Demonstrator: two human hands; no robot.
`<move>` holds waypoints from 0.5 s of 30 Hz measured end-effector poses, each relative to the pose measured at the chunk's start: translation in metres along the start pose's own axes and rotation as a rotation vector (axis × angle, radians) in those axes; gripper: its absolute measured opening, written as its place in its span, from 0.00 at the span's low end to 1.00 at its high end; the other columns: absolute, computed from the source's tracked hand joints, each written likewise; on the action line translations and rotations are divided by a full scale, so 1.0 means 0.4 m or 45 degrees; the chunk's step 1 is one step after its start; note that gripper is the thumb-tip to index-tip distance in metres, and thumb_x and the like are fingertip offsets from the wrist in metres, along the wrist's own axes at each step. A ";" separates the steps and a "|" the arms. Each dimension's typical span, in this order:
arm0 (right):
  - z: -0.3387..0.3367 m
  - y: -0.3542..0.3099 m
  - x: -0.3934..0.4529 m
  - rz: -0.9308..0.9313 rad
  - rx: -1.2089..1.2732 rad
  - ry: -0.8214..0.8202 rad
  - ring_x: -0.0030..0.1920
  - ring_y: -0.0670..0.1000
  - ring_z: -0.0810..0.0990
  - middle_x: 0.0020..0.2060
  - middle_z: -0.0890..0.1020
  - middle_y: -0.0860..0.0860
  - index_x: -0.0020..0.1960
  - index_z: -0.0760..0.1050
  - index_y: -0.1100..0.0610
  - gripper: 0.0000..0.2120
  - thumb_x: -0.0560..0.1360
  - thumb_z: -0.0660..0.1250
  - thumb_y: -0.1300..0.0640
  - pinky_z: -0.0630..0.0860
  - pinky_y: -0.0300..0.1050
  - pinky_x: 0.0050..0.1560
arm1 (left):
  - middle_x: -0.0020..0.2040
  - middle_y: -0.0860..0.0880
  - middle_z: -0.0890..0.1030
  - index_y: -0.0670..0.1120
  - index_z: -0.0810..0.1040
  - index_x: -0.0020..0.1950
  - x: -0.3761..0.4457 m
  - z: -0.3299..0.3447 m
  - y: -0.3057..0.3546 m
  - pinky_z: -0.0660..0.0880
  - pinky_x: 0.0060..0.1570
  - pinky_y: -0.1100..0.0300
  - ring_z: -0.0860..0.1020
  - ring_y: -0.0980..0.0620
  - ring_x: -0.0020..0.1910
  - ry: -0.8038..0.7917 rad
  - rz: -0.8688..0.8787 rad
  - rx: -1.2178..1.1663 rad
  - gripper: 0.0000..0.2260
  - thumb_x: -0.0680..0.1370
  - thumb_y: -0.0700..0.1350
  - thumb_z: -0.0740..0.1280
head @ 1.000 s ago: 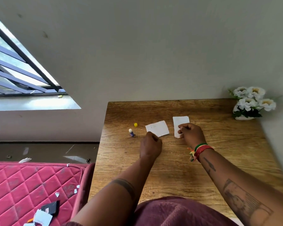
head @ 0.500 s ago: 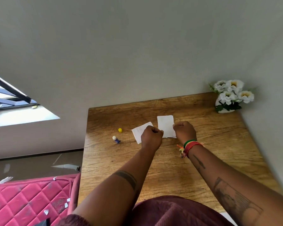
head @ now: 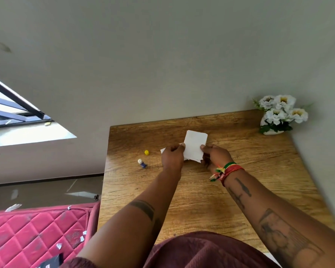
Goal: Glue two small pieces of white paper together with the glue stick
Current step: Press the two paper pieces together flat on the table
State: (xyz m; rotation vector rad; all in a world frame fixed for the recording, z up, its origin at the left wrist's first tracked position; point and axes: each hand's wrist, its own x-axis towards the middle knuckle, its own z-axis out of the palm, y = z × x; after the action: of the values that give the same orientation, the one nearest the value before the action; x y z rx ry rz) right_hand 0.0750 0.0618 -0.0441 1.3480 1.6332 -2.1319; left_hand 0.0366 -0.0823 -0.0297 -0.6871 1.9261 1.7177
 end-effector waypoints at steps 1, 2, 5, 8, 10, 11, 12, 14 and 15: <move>0.014 0.004 -0.005 0.033 0.074 -0.041 0.30 0.56 0.77 0.33 0.80 0.60 0.46 0.78 0.59 0.04 0.77 0.71 0.60 0.72 0.49 0.34 | 0.57 0.48 0.82 0.47 0.80 0.63 -0.001 -0.012 0.000 0.77 0.49 0.56 0.78 0.49 0.53 0.011 -0.039 -0.058 0.14 0.80 0.51 0.72; 0.029 0.007 -0.011 0.049 0.137 -0.077 0.29 0.55 0.77 0.32 0.80 0.59 0.48 0.78 0.60 0.03 0.78 0.70 0.60 0.72 0.48 0.34 | 0.57 0.46 0.82 0.46 0.80 0.62 -0.001 -0.022 -0.001 0.77 0.48 0.55 0.79 0.49 0.51 0.002 -0.078 -0.117 0.14 0.80 0.51 0.72; 0.069 0.012 -0.037 0.074 0.168 -0.159 0.30 0.54 0.79 0.31 0.82 0.57 0.48 0.78 0.61 0.02 0.78 0.70 0.62 0.76 0.46 0.34 | 0.53 0.44 0.85 0.46 0.81 0.58 0.003 -0.053 -0.014 0.78 0.38 0.57 0.82 0.50 0.44 -0.055 -0.091 -0.145 0.07 0.82 0.46 0.70; 0.086 0.024 -0.044 0.062 0.034 -0.152 0.31 0.55 0.80 0.32 0.83 0.59 0.50 0.79 0.66 0.07 0.76 0.72 0.63 0.78 0.48 0.34 | 0.52 0.44 0.86 0.45 0.82 0.57 0.027 -0.081 -0.023 0.83 0.49 0.52 0.84 0.47 0.49 0.039 -0.001 0.044 0.07 0.81 0.44 0.70; 0.087 0.025 -0.032 -0.025 -0.057 -0.073 0.26 0.53 0.78 0.33 0.81 0.60 0.54 0.79 0.67 0.10 0.76 0.72 0.63 0.77 0.43 0.28 | 0.53 0.44 0.85 0.43 0.82 0.61 0.038 -0.102 -0.016 0.82 0.48 0.53 0.83 0.46 0.50 0.092 0.049 0.223 0.11 0.81 0.45 0.70; 0.086 0.023 -0.024 -0.071 -0.111 -0.032 0.25 0.51 0.77 0.34 0.81 0.60 0.55 0.79 0.66 0.10 0.76 0.72 0.64 0.76 0.41 0.26 | 0.55 0.43 0.85 0.42 0.82 0.63 0.044 -0.112 -0.013 0.80 0.46 0.54 0.82 0.46 0.50 0.107 0.078 0.310 0.12 0.81 0.45 0.71; 0.083 0.023 -0.015 -0.111 -0.170 -0.001 0.25 0.50 0.78 0.35 0.82 0.60 0.56 0.79 0.63 0.09 0.76 0.71 0.64 0.76 0.41 0.26 | 0.57 0.43 0.85 0.41 0.81 0.65 0.052 -0.122 -0.011 0.79 0.47 0.54 0.82 0.46 0.50 0.113 0.110 0.383 0.14 0.81 0.45 0.71; 0.081 0.024 0.003 -0.174 -0.340 0.037 0.31 0.52 0.81 0.38 0.84 0.58 0.55 0.80 0.60 0.08 0.76 0.71 0.63 0.83 0.49 0.35 | 0.60 0.43 0.84 0.41 0.80 0.67 0.063 -0.136 -0.009 0.79 0.54 0.53 0.81 0.45 0.53 0.128 0.148 0.498 0.16 0.81 0.46 0.71; 0.082 0.027 0.011 -0.203 -0.438 0.049 0.34 0.54 0.82 0.38 0.85 0.56 0.52 0.81 0.58 0.06 0.75 0.72 0.62 0.84 0.55 0.42 | 0.61 0.43 0.84 0.41 0.80 0.68 0.068 -0.139 -0.008 0.78 0.56 0.53 0.81 0.44 0.55 0.146 0.157 0.552 0.16 0.81 0.46 0.71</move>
State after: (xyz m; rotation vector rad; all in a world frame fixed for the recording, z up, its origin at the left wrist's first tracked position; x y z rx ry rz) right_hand 0.0605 0.0321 -0.0542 1.1932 2.0679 -1.7948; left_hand 0.0172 -0.1393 -0.0435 -0.5192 2.3591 1.2788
